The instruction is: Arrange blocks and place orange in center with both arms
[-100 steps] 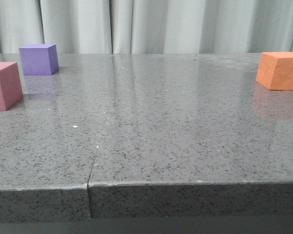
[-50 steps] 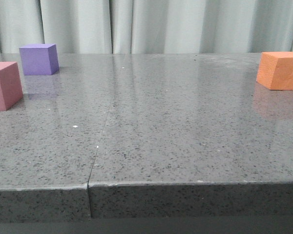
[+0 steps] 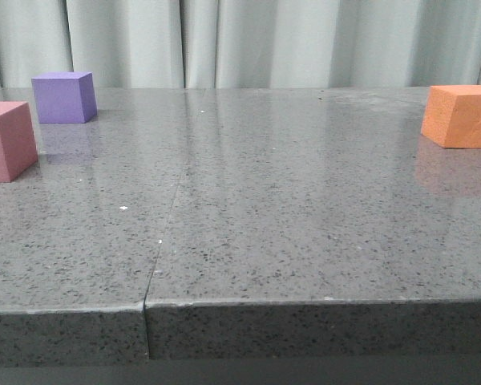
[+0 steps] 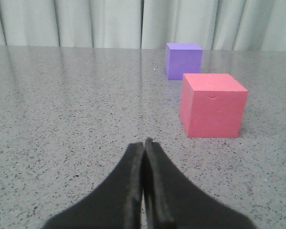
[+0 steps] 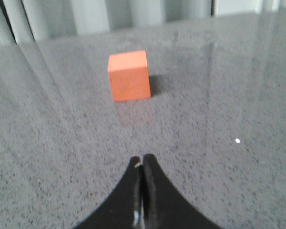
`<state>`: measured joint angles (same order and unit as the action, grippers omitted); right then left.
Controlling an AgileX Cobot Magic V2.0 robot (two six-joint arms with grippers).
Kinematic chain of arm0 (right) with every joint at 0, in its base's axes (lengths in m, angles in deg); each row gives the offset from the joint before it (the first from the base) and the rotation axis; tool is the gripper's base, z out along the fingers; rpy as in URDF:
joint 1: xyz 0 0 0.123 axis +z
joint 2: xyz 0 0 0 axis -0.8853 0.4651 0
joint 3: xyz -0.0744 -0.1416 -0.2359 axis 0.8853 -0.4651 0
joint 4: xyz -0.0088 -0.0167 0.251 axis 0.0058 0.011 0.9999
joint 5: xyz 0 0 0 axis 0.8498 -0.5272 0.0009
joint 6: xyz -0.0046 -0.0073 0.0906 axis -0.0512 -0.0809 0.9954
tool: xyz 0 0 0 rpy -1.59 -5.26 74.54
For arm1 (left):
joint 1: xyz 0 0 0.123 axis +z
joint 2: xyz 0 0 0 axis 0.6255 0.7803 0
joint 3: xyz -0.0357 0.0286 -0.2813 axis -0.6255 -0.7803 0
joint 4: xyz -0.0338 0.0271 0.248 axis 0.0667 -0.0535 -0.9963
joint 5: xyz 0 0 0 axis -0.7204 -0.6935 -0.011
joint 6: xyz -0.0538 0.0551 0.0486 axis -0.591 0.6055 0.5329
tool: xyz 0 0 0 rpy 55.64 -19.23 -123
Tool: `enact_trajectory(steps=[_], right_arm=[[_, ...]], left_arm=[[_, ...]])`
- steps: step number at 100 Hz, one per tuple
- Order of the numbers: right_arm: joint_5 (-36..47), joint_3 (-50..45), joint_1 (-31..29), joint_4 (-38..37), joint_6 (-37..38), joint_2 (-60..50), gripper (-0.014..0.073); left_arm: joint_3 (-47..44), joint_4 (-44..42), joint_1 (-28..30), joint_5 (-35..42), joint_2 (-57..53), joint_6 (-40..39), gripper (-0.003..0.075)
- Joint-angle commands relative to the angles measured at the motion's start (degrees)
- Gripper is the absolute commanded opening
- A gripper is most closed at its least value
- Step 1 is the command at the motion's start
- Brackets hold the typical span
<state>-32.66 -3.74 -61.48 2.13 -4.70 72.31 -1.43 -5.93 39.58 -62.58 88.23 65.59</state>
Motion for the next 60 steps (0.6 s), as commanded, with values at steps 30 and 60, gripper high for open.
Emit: enact_trajectory(steps=[30, 60], right_arm=[[-5.83, 18.97, -0.26, -1.24, -0.33, 22.67, -0.0069], [-14.73, 31.65, -0.26, 0.64, -1.15, 40.73, 0.0094]], left_arm=[[-2.36, 0.59, 0.16, 4.41, -1.71, -0.05, -0.002], [-2.36, 0.59, 0.16, 4.41, -1.71, -0.05, -0.002]])
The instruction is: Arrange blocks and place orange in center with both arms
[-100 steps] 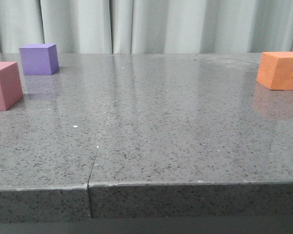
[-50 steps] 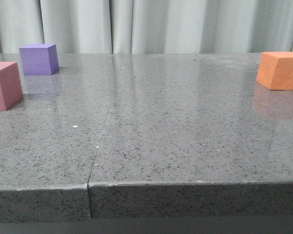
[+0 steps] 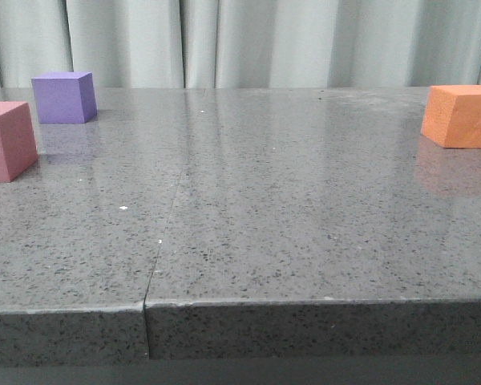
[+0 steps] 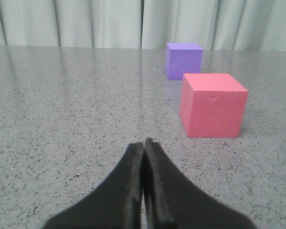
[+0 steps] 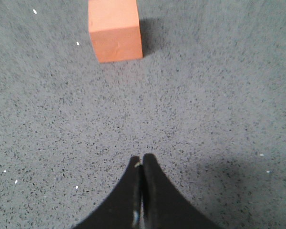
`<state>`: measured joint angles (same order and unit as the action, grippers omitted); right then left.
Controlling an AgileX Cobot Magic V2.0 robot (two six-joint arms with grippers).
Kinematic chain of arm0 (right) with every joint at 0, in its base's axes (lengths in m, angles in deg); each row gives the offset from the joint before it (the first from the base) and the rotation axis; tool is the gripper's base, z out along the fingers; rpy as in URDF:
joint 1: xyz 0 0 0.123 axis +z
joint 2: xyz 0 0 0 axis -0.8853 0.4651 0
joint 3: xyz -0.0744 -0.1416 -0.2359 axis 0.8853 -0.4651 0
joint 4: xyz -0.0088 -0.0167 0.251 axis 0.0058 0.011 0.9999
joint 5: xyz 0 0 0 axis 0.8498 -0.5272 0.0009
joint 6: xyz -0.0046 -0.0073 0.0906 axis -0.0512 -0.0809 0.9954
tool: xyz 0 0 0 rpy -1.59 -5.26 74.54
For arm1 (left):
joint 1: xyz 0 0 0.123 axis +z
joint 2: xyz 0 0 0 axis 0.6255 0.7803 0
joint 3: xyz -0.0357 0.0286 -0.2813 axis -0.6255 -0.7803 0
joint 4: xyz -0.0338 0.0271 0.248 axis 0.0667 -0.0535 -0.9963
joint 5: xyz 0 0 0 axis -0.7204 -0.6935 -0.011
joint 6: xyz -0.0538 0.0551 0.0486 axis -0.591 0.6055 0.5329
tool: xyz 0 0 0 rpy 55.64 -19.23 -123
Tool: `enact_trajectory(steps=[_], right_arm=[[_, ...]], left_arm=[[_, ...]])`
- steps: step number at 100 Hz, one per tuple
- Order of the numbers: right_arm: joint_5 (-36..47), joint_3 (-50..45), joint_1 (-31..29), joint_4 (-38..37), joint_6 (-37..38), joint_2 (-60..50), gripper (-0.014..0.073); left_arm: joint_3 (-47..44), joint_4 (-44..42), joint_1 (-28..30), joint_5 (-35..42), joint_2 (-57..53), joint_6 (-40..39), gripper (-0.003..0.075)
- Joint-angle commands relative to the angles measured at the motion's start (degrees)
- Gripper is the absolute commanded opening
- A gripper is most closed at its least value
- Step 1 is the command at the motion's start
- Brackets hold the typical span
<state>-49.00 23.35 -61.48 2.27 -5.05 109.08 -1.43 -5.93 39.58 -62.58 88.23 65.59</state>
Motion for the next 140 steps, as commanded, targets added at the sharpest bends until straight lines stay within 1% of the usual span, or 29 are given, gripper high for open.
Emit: enact_trajectory(steps=[1, 8, 20, 25, 30, 37, 78, 93, 105, 119, 140], right_arm=[[1.51, 4.77, -0.26, 0.49, -0.8, 4.3, 0.0106], [0.93, 6.89, -0.26, 0.49, -1.28, 7.49, 0.0245], [-0.14, 10.54, -0.26, 0.49, -3.61, 12.21, 0.0575], [-0.47, 12.17, -0.26, 0.49, -3.61, 14.27, 0.0672], [-1.16, 13.96, -0.26, 0.64, -3.61, 16.08, 0.0644], [-2.62, 16.75, -0.26, 0.76, -3.61, 18.74, 0.0628], [-13.05, 35.88, -0.19, 3.4, -3.66, 36.32, 0.0627], [-18.99, 43.68, -0.19, 5.63, -4.03, 43.25, 0.0627], [-22.12, 49.67, -0.13, 6.21, -4.5, 48.17, 0.0627], [-23.75, 54.96, -0.13, 6.21, -4.81, 53.13, 0.0627], [-24.15, 59.49, -0.13, 6.21, -4.81, 58.8, 0.0627]], left_arm=[[-2.36, 0.59, 0.16, 4.41, -1.71, -0.05, -0.002], [-2.36, 0.59, 0.16, 4.41, -1.71, -0.05, -0.002], [-2.36, 0.59, 0.16, 4.41, -1.71, -0.05, -0.002], [-2.36, 0.59, 0.16, 4.41, -1.71, -0.05, -0.002], [-2.36, 0.59, 0.16, 4.41, -1.71, -0.05, -0.002], [-2.36, 0.59, 0.16, 4.41, -1.71, -0.05, -0.002], [-2.36, 0.59, 0.16, 4.41, -1.71, -0.05, -0.002], [-2.36, 0.59, 0.16, 4.41, -1.71, -0.05, -0.002], [-2.36, 0.59, 0.16, 4.41, -1.71, -0.05, -0.002], [-2.36, 0.59, 0.16, 4.41, -1.71, -0.05, -0.002], [-2.36, 0.59, 0.16, 4.41, -1.71, -0.05, -0.002]])
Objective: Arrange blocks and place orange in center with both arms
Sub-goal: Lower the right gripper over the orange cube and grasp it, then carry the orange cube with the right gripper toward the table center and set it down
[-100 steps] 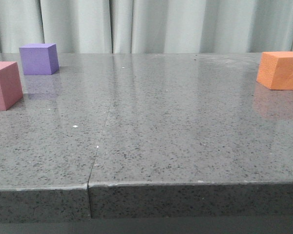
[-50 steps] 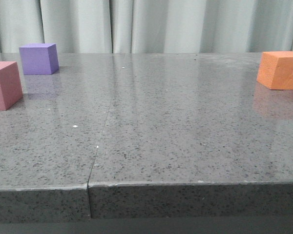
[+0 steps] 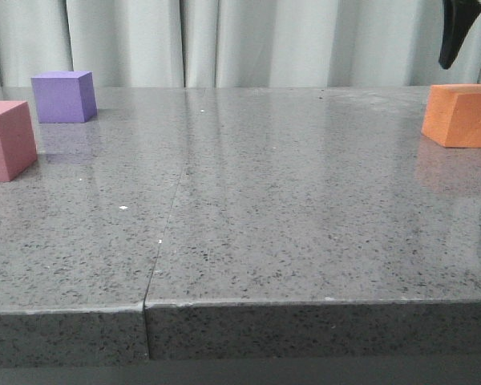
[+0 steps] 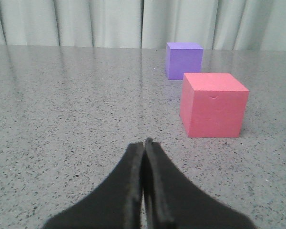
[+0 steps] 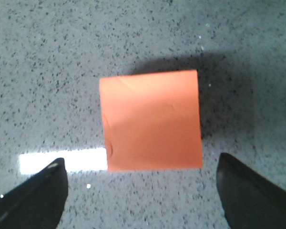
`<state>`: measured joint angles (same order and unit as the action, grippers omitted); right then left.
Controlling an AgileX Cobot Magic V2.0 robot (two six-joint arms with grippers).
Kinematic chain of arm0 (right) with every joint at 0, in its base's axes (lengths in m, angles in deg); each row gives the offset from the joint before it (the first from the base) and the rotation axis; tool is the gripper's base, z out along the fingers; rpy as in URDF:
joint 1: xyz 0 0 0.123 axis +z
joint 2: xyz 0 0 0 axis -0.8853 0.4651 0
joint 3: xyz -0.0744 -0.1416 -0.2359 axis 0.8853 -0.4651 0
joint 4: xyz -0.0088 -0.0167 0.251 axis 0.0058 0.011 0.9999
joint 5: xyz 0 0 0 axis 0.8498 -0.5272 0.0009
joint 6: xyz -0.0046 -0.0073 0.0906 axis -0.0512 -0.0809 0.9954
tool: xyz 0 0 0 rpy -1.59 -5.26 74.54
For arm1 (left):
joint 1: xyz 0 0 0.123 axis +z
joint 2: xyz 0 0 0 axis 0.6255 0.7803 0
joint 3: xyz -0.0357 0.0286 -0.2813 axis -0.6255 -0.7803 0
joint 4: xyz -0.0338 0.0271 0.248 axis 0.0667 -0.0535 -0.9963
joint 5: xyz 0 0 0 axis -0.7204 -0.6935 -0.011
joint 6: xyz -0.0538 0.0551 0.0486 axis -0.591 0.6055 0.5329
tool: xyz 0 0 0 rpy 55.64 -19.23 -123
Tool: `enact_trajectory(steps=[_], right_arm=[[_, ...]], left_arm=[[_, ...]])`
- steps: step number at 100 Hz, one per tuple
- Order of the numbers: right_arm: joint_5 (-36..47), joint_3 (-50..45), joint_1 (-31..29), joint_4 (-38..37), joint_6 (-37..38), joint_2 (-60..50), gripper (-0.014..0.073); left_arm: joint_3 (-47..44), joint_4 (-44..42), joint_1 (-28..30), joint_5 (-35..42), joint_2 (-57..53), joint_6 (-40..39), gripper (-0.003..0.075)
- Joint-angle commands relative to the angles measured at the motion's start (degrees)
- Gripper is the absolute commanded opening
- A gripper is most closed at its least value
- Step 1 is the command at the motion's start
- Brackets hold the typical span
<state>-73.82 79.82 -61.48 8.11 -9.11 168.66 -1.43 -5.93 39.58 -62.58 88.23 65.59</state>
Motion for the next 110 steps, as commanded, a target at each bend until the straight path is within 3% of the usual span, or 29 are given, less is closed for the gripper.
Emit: enact_trajectory(steps=[1, 31, 57, 67, 90, 110], right_arm=[[0.68, 3.07, -0.13, 0.38, -0.75, -0.58, 0.0627], [1.76, 3.46, -0.13, 0.38, -0.75, 4.66, 0.06], [2.34, 3.46, -0.13, 0.38, -0.75, 4.86, 0.0327], [1.74, 3.46, -0.13, 0.44, -0.75, 4.86, 0.0268], [-0.52, 5.22, 1.1, 7.76, -0.75, 4.71, 0.0265], [-4.02, 10.94, 6.47, 9.21, -0.75, 4.71, 0.0265]], left_arm=[[-2.36, 0.59, 0.16, 4.41, -1.71, -0.05, -0.002], [-2.36, 0.59, 0.16, 4.41, -1.71, -0.05, -0.002], [-2.36, 0.59, 0.16, 4.41, -1.71, -0.05, -0.002], [-2.36, 0.59, 0.16, 4.41, -1.71, -0.05, -0.002], [-2.36, 0.59, 0.16, 4.41, -1.71, -0.05, -0.002], [-2.36, 0.59, 0.16, 4.41, -1.71, -0.05, -0.002]])
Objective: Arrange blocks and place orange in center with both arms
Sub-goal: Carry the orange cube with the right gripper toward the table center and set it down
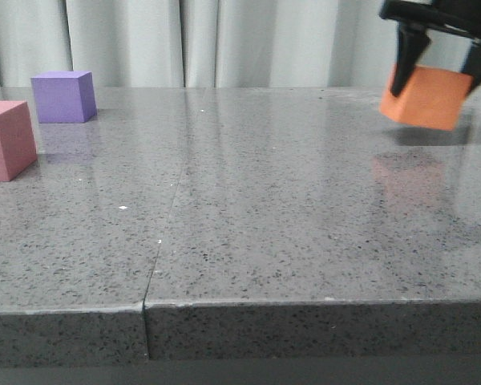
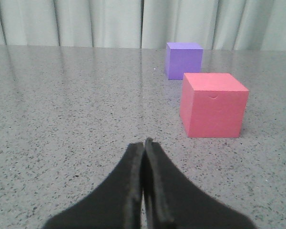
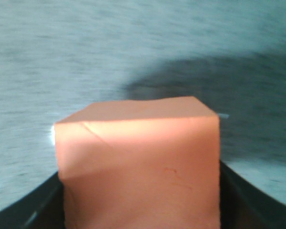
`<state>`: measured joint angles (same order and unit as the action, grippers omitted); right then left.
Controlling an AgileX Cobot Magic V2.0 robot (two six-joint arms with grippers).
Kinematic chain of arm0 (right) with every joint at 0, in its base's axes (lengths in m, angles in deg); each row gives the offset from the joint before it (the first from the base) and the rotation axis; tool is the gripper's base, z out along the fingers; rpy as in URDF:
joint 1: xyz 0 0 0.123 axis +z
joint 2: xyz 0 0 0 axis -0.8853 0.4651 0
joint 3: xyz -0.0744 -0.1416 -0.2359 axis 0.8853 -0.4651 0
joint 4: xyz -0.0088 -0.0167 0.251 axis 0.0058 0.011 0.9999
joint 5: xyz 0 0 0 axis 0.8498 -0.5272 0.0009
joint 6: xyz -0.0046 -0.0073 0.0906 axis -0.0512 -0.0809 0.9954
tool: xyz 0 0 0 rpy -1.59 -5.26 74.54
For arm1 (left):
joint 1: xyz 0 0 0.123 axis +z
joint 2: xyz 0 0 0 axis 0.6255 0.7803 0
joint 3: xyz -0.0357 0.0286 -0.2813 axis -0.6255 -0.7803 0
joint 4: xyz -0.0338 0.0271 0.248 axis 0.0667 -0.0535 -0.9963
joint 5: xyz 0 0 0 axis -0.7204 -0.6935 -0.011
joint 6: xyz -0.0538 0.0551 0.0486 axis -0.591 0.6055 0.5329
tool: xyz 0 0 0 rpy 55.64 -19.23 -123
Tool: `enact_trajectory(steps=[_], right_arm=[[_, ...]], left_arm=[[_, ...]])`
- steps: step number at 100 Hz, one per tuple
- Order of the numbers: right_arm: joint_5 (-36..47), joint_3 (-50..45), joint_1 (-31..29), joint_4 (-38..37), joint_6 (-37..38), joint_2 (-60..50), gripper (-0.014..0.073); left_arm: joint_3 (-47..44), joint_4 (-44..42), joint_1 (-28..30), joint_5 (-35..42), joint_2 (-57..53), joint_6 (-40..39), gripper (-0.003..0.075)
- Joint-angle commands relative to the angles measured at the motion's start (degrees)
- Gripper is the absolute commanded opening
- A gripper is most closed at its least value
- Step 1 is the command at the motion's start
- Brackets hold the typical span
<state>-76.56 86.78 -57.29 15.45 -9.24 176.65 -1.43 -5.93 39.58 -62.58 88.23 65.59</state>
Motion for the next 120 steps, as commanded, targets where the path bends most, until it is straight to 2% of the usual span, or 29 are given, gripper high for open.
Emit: enact_trajectory(steps=[1, 19, 48, 70, 120], right_arm=[[-1.33, 4.18, 2.53, 1.86, -0.62, -3.28, 0.0265], [-2.18, 9.67, 9.8, 1.86, -0.41, -2.16, 0.0265], [-4.26, 20.9, 19.65, 1.86, 4.59, 5.5, 0.0265], [-4.06, 24.22, 20.63, 1.8, 12.88, 9.96, 0.0265], [-3.17, 24.27, 20.63, 1.47, 15.89, 11.55, 0.0272]], left_arm=[[-2.36, 0.59, 0.16, 4.41, -1.71, -0.05, -0.002], [-2.36, 0.59, 0.16, 4.41, -1.71, -0.05, -0.002], [-2.36, 0.59, 0.16, 4.41, -1.71, -0.05, -0.002], [-2.36, 0.59, 0.16, 4.41, -1.71, -0.05, -0.002], [-2.36, 0.59, 0.16, 4.41, -1.71, -0.05, -0.002]])
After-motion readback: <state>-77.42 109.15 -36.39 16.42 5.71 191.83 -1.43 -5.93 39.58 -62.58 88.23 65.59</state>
